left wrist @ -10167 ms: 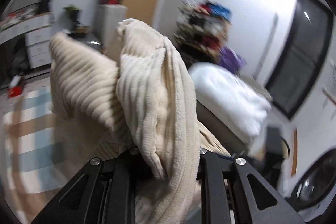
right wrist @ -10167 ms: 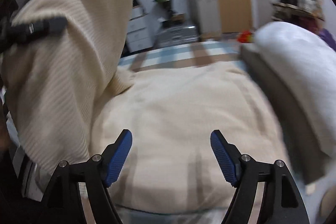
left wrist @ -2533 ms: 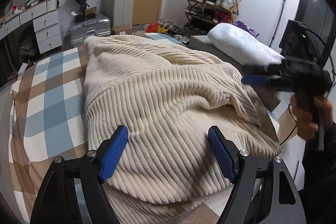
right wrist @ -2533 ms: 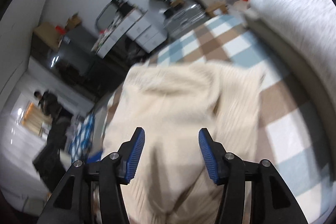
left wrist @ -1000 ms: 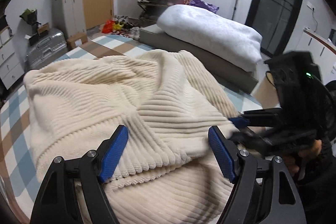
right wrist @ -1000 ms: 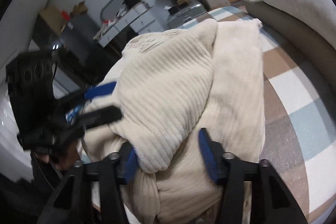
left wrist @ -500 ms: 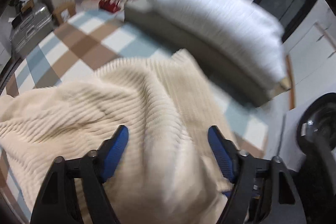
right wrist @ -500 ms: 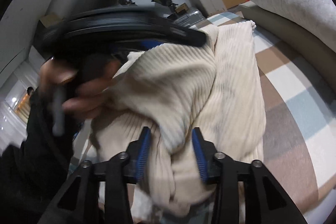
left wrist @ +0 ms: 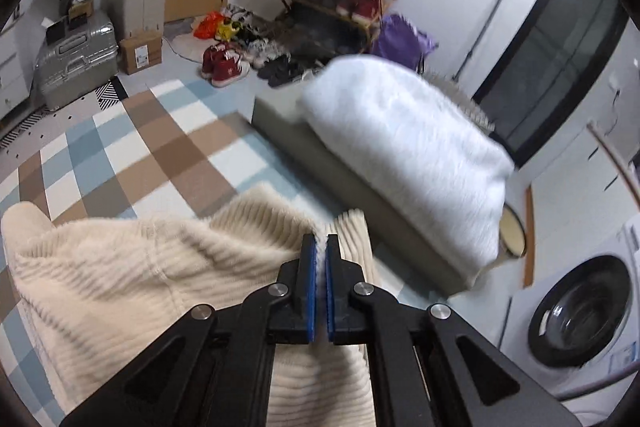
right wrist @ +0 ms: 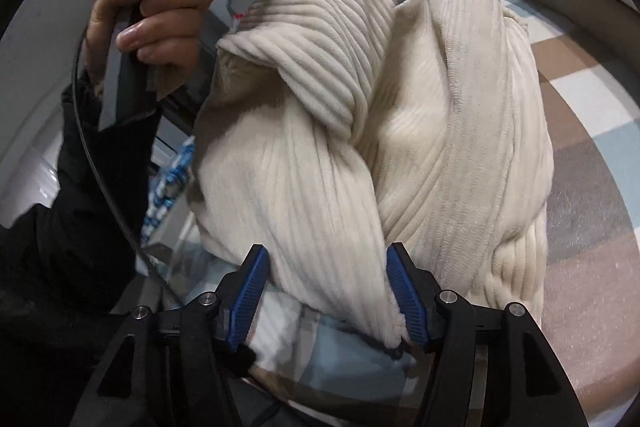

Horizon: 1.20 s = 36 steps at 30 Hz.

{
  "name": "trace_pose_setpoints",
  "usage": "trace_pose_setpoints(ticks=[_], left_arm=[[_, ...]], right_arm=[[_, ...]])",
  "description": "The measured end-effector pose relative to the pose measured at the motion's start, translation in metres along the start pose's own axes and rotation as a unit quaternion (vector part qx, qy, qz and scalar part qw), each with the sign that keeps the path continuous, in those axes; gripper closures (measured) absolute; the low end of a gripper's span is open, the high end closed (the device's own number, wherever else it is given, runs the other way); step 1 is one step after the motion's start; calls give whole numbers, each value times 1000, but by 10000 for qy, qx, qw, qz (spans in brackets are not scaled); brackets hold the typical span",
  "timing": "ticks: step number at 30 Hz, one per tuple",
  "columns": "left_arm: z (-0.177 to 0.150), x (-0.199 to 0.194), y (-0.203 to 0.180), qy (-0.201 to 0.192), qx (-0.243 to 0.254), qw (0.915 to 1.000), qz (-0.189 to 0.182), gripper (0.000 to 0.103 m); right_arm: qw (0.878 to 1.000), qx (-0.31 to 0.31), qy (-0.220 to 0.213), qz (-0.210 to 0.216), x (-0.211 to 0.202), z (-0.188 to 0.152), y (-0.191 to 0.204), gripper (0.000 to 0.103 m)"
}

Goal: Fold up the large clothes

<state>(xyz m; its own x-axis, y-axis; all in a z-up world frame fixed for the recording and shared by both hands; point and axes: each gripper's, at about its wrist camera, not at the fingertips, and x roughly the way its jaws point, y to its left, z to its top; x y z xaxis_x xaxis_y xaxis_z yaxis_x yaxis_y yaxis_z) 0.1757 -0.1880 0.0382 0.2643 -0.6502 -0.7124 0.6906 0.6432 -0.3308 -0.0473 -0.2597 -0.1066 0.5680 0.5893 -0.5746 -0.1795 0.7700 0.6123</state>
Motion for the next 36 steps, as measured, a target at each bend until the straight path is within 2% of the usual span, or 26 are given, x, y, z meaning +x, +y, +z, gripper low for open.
trace_pose_setpoints(ticks=[2, 4, 5, 7, 8, 11, 12, 13, 14, 15, 16, 21, 22, 24, 27, 29, 31, 32, 33, 34, 36], left_arm=[[8, 4, 6, -73, -161, 9997, -170, 103], [11, 2, 3, -165, -100, 9995, -256, 103], [11, 2, 1, -194, -35, 9995, -246, 103], [12, 1, -3, -208, 78, 9996, -193, 103], [10, 3, -6, -135, 177, 9995, -206, 103], [-6, 8, -16, 362, 629, 9972, -188, 103], [-16, 10, -20, 513, 827, 9952, -126, 99], [-22, 11, -22, 603, 981, 9933, -61, 78], [-32, 13, -25, 705, 1172, 9906, 55, 45], [-37, 15, -27, 734, 1279, 9889, 166, 34], [-42, 19, -29, 705, 1400, 9871, 317, 31], [-52, 50, -29, 1289, 1674, 9725, 975, 31], [-54, 57, -26, 1342, 1695, 9687, 1221, 31], [-54, 62, -18, 1369, 1644, 9650, 1515, 31], [-53, 55, -10, 1327, 1405, 9718, 1352, 31], [-54, 47, -13, 1209, 1489, 9739, 1214, 31], [-56, 52, -13, 1304, 1429, 9763, 966, 31], [-59, 59, -11, 1422, 1396, 9757, 905, 41], [-62, 63, -12, 1403, 1439, 9747, 977, 58], [-64, 66, -12, 1326, 1521, 9730, 1119, 85], [-63, 62, -14, 1128, 1509, 9755, 1135, 94]], right_arm=[[9998, 179, -55, 119, -7, 4, -2, 45], [9992, 208, -258, 213, -13, 11, 1, 44], [9991, 171, -379, 126, -13, 17, 4, 44], [9993, 182, -291, -132, -4, 20, 5, 49], [9992, 235, -217, -236, 2, 22, 3, 53], [9989, 283, -165, -326, 3, 17, 2, 53], [9990, 267, -179, -297, 1, 15, 3, 52], [9991, 274, -179, -274, -2, 14, 3, 52], [9991, 297, -170, -267, -4, 12, 2, 52], [9990, 311, -158, -262, -4, 9, 1, 52], [9990, 324, -151, -263, -4, 7, 0, 53], [9988, 344, -162, -304, -4, 14, -1, 52], [9987, 344, -160, -326, 1, 23, 2, 52], [9988, 325, -165, -340, 4, 18, 8, 52], [9988, 312, -157, -338, 2, 14, 7, 53], [9989, 342, -149, -287, 4, 15, 8, 53], [9988, 369, -138, -274, 5, 17, 4, 53], [9988, 377, -134, -274, 3, 18, 0, 53], [9988, 375, -141, -288, 3, 19, 2, 52], [9988, 367, -156, -294, -1, 20, -1, 51], [9985, 356, -248, -334, -2, 22, 1, 51]])
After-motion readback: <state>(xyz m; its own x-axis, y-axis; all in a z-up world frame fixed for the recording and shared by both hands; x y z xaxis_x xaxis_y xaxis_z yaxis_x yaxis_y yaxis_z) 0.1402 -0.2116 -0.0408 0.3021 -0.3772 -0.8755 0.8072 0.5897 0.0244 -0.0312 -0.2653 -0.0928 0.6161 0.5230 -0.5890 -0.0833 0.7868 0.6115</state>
